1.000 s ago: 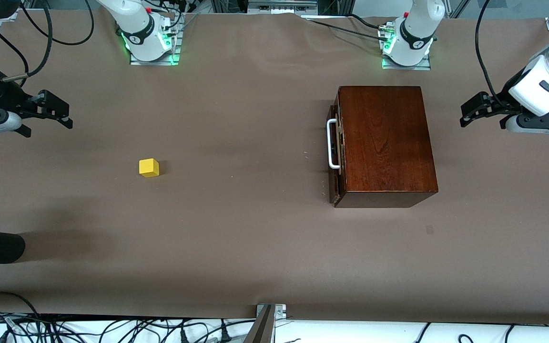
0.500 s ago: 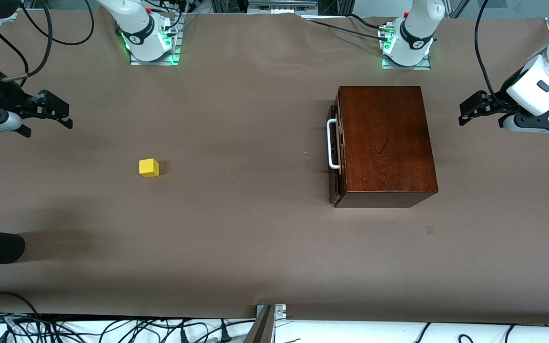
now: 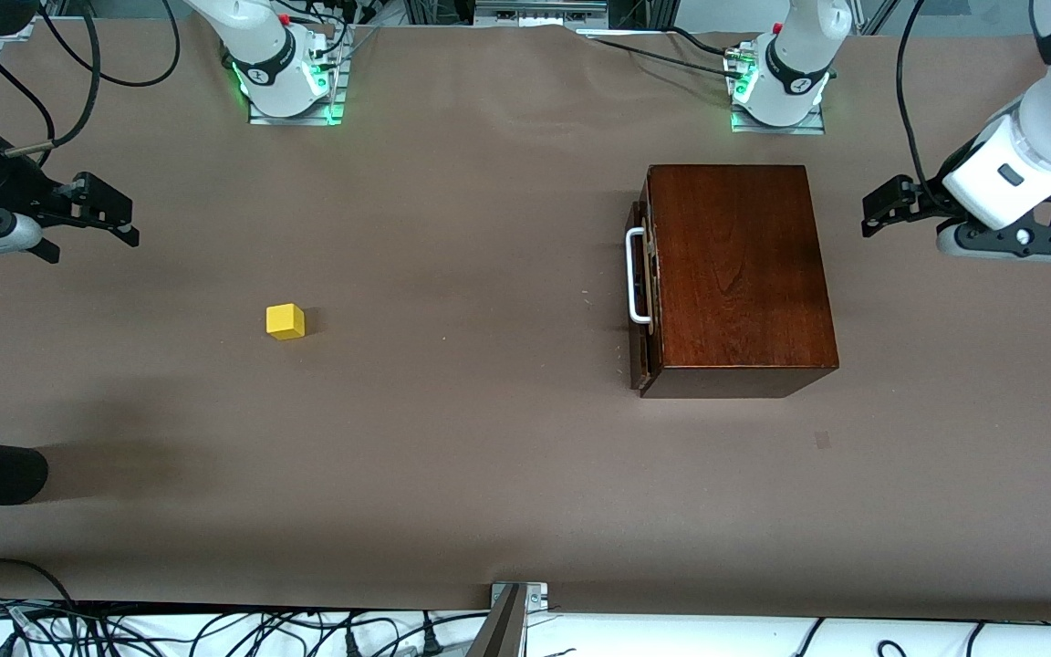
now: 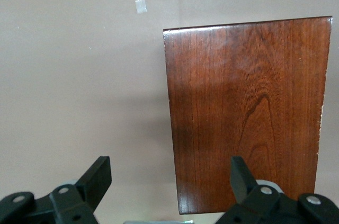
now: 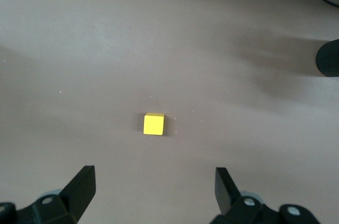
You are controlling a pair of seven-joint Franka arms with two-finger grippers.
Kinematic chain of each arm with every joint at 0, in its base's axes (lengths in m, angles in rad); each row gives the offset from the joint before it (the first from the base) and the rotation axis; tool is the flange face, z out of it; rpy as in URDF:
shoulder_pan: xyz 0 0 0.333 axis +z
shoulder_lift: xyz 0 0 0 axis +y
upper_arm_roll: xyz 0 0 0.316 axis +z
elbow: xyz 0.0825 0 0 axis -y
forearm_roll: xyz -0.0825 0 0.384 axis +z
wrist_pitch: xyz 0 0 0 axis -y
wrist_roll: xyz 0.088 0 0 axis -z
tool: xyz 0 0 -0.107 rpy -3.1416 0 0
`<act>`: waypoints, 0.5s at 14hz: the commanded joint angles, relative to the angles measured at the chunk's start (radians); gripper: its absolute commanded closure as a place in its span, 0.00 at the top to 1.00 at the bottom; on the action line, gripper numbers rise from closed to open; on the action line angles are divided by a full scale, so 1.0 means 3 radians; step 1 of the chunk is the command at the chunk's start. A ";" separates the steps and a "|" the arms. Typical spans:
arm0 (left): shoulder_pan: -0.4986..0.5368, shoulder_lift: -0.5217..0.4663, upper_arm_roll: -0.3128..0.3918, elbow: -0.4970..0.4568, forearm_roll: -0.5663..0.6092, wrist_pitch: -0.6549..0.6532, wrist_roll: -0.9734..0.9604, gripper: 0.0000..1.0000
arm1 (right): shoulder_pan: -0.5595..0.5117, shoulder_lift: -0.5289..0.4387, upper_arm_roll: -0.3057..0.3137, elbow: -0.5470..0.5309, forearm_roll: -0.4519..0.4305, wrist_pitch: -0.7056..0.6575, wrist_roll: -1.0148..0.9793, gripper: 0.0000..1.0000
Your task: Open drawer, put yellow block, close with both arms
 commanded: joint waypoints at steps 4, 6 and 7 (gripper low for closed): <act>-0.0013 0.0064 -0.0145 0.0124 0.0092 -0.0106 -0.0023 1.00 | -0.0012 0.0032 -0.0002 0.0098 0.0005 -0.0075 -0.0018 1.00; -0.0018 0.0064 -0.0262 0.0124 0.0062 -0.0106 -0.0048 1.00 | -0.0012 0.0032 -0.0002 0.0098 0.0005 -0.0075 -0.0013 1.00; -0.0013 0.0064 -0.0359 0.0119 0.0072 -0.0095 -0.0058 1.00 | -0.0012 0.0032 -0.0002 0.0098 0.0000 -0.0075 -0.0013 1.00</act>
